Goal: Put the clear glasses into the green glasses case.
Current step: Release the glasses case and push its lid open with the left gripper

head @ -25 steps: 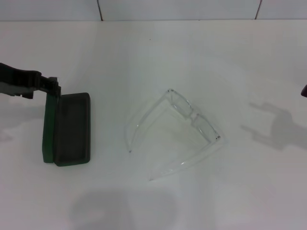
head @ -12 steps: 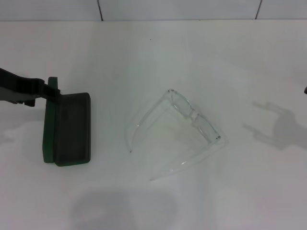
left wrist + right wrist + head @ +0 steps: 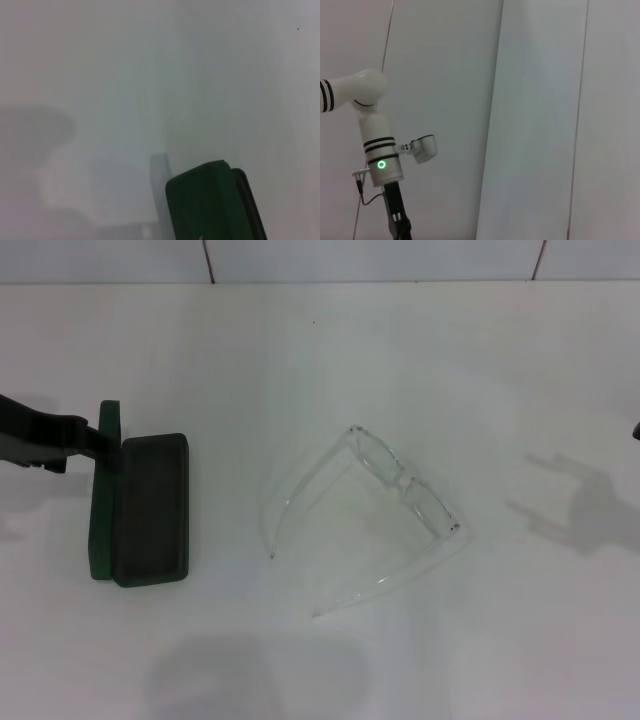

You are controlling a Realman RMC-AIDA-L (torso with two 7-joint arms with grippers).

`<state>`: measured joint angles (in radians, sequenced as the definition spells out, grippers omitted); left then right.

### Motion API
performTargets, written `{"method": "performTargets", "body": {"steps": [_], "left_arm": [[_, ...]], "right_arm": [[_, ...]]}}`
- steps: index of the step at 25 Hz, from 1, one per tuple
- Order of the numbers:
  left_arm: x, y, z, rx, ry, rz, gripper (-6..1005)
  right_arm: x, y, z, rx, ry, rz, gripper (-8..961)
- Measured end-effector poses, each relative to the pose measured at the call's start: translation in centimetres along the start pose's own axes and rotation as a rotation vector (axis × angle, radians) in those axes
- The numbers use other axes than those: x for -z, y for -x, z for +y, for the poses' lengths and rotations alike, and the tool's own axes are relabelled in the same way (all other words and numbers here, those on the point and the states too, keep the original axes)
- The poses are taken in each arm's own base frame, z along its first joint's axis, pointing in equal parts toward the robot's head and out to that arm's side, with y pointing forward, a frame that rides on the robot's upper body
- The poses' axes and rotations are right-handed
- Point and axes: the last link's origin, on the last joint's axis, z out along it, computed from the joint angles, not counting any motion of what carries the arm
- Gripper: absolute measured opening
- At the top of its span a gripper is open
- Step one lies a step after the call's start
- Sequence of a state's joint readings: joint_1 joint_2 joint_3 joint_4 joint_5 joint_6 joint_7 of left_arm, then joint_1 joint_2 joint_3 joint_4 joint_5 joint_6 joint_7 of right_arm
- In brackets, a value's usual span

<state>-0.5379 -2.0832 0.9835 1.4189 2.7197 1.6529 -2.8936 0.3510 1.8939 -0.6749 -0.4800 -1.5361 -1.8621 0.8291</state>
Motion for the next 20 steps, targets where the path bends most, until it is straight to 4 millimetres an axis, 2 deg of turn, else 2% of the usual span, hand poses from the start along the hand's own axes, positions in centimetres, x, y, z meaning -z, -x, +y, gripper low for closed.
{"method": "performTargets", "body": {"steps": [20], "left_arm": [[-1.7, 0.1, 0.0, -0.024, -0.012, -0.047, 589]], "right_arm": [[0.4, -0.2, 0.4, -0.011, -0.007, 0.003, 622]]}}
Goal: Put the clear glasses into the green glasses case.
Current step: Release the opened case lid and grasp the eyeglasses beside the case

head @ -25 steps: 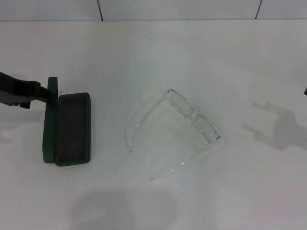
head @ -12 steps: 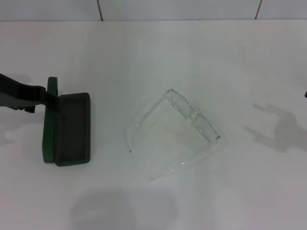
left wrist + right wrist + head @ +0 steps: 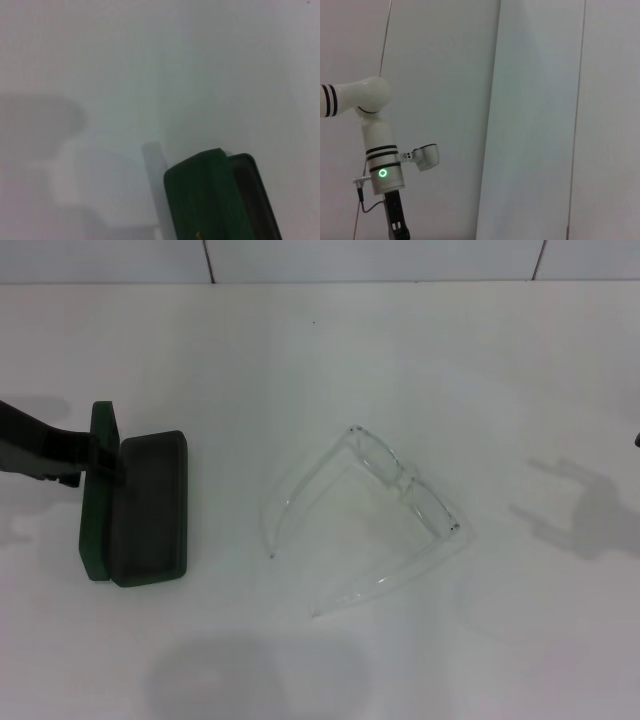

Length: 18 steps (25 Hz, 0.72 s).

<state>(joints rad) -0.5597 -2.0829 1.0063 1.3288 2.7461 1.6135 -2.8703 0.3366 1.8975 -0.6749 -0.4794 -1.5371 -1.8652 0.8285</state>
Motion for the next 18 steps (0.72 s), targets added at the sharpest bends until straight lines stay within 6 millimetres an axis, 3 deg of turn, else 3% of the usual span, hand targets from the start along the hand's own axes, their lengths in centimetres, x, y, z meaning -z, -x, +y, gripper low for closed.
{"method": "performTargets", "body": {"steps": [5, 16, 18], "left_arm": [[-0.02, 0.04, 0.14, -0.029, 0.012, 0.000, 572], [0.49, -0.69, 0.71, -0.020, 0.184, 0.032, 212], [0.66, -0.79, 0.71, -0.029, 0.179, 0.035, 211]], "right_arm": [[0.01, -0.11, 0.14, -0.004, -0.003, -0.001, 620], [0.02, -0.27, 0.17, -0.001, -0.018, 0.001, 615], [0.02, -0.27, 0.15, 0.000, -0.019, 0.001, 614]]}}
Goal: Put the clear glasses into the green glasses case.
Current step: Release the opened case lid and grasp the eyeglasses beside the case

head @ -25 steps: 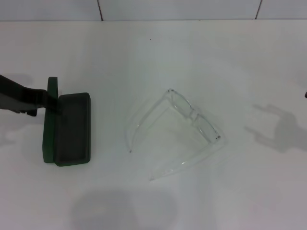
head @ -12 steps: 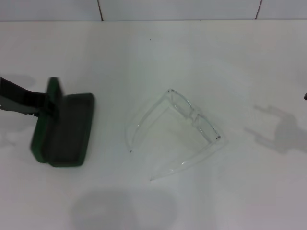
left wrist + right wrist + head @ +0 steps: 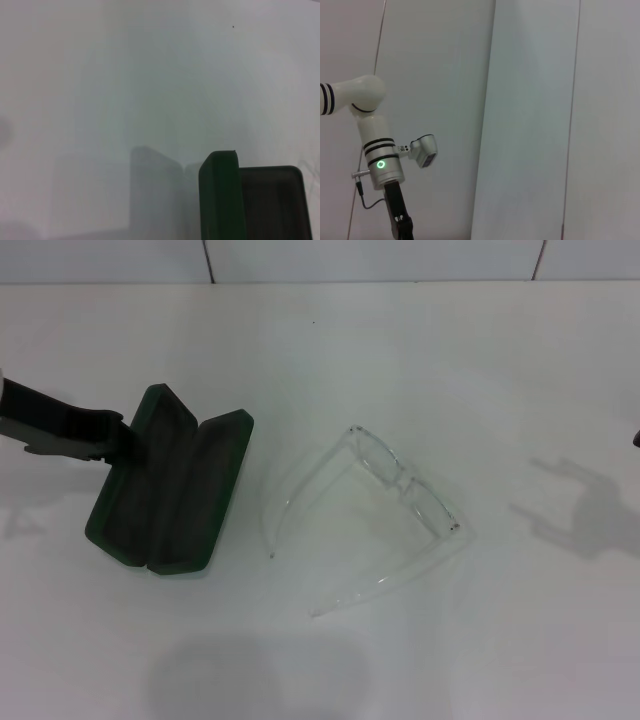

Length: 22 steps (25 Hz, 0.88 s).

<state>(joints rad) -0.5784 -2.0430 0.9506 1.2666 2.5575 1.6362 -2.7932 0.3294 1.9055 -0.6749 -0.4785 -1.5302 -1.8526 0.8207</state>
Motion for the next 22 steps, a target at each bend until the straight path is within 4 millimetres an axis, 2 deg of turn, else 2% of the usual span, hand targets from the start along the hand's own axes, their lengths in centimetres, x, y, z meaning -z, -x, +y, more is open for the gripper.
{"method": "performTargets", "body": {"steps": [6, 10, 14, 15, 16, 22], "left_arm": [[0.0, -0.5, 1.2, -0.097, -0.005, -0.026, 210], [1.0, -1.3, 3.3, -0.332, -0.014, -0.027, 209], [1.9, -1.7, 6.0, -0.673, -0.079, -0.010, 208], [1.9, -1.7, 6.0, -0.673, -0.079, -0.010, 208], [1.8, -1.2, 7.1, -0.849, -0.123, -0.035, 208], [1.7, 0.4, 8.6, -1.084, -0.105, -0.038, 207]], "right_arm": [[0.1, 0.0, -0.2, 0.002, -0.027, -0.008, 612], [0.3, 0.0, -0.4, 0.000, -0.067, -0.021, 610], [1.2, 0.2, -0.4, 0.000, -0.133, -0.055, 609], [1.6, 0.2, -0.3, -0.002, -0.149, -0.063, 608], [1.9, 0.3, -0.1, -0.004, -0.164, -0.071, 608], [4.4, 0.6, 1.3, -0.056, -0.221, -0.116, 606]]}}
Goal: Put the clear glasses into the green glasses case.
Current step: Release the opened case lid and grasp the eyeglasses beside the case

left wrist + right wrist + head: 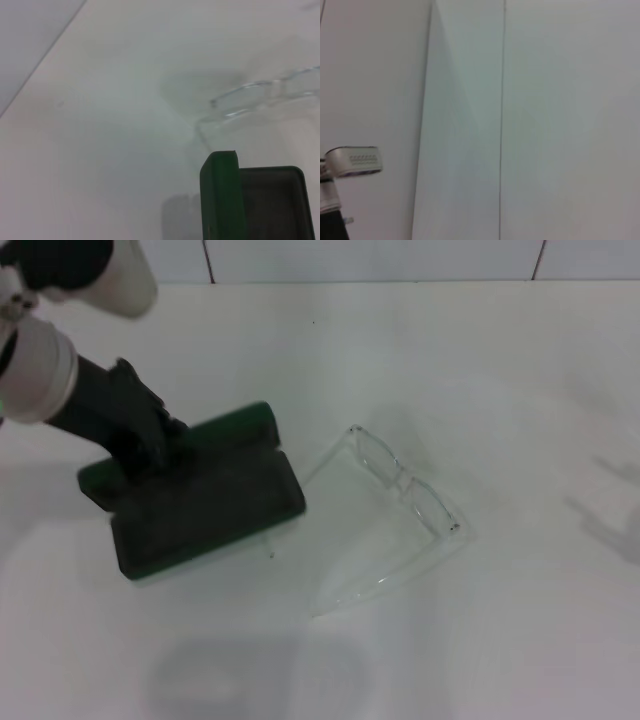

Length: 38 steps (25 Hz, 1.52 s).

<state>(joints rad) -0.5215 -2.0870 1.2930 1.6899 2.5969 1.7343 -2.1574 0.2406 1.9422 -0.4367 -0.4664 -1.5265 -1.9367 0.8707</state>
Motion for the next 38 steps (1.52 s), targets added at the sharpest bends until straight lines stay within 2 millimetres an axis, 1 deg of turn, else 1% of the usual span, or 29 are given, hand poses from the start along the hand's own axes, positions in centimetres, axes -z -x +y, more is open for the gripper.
{"method": "performTargets", "body": {"steps": [5, 8, 13, 14, 15, 17, 19, 20, 21, 23, 25, 28, 30, 33, 36, 38], "left_arm": [[0.0, -0.4, 2.3, -0.108, 0.055, 0.015, 207], [-0.3, -0.1, 3.0, -0.129, 0.067, -0.012, 206], [-0.1, 0.2, 3.1, -0.129, 0.044, -0.025, 206], [0.4, 0.2, 2.8, -0.114, 0.017, -0.011, 206], [0.4, 0.2, 2.8, -0.114, 0.017, -0.011, 206], [1.1, 0.0, 2.2, -0.072, -0.014, 0.026, 206], [2.4, -0.1, 1.3, -0.009, -0.045, 0.108, 206], [3.1, -0.2, 0.9, 0.023, -0.051, 0.165, 206], [3.9, -0.3, 0.5, 0.051, -0.058, 0.225, 206], [5.4, -0.2, -0.2, 0.097, -0.071, 0.330, 206], [6.2, 0.1, -0.6, 0.118, -0.089, 0.378, 206], [6.3, 0.7, -0.9, 0.138, -0.117, 0.392, 205], [6.1, 1.2, -0.9, 0.144, -0.122, 0.386, 205], [6.0, 1.6, -0.8, 0.156, -0.128, 0.384, 205], [5.9, 1.6, -0.9, 0.152, -0.133, 0.389, 205], [5.7, 1.4, -0.8, 0.135, -0.130, 0.394, 205]], "right_arm": [[1.5, -0.1, 0.7, -0.038, -0.024, 0.009, 604], [1.9, -0.1, 1.0, -0.044, -0.027, 0.006, 602], [2.0, 0.0, 1.3, -0.082, -0.010, 0.006, 600], [1.5, -0.1, 1.1, -0.116, 0.007, 0.023, 600], [1.5, -0.1, 1.1, -0.116, 0.007, 0.023, 599], [0.4, -0.4, 0.5, -0.167, 0.050, 0.085, 599], [-1.8, -0.8, -0.2, -0.214, 0.104, 0.194, 598], [-3.7, -1.2, -0.7, -0.242, 0.133, 0.284, 597], [-4.7, -1.2, -0.8, -0.249, 0.148, 0.319, 597], [-7.9, -1.2, -1.3, -0.287, 0.196, 0.464, 596], [-11.3, -0.9, -1.0, -0.294, 0.257, 0.620, 595], [-16.1, 0.1, 0.1, -0.250, 0.299, 0.837, 593], [-19.4, 1.2, 0.9, -0.206, 0.281, 0.983, 591], [-23.4, 2.6, 1.9, -0.202, 0.248, 1.109, 590], [-26.3, 3.2, 2.3, -0.224, 0.222, 1.181, 585], [-27.2, 3.1, 2.4, -0.235, 0.206, 1.209, 580]]}}
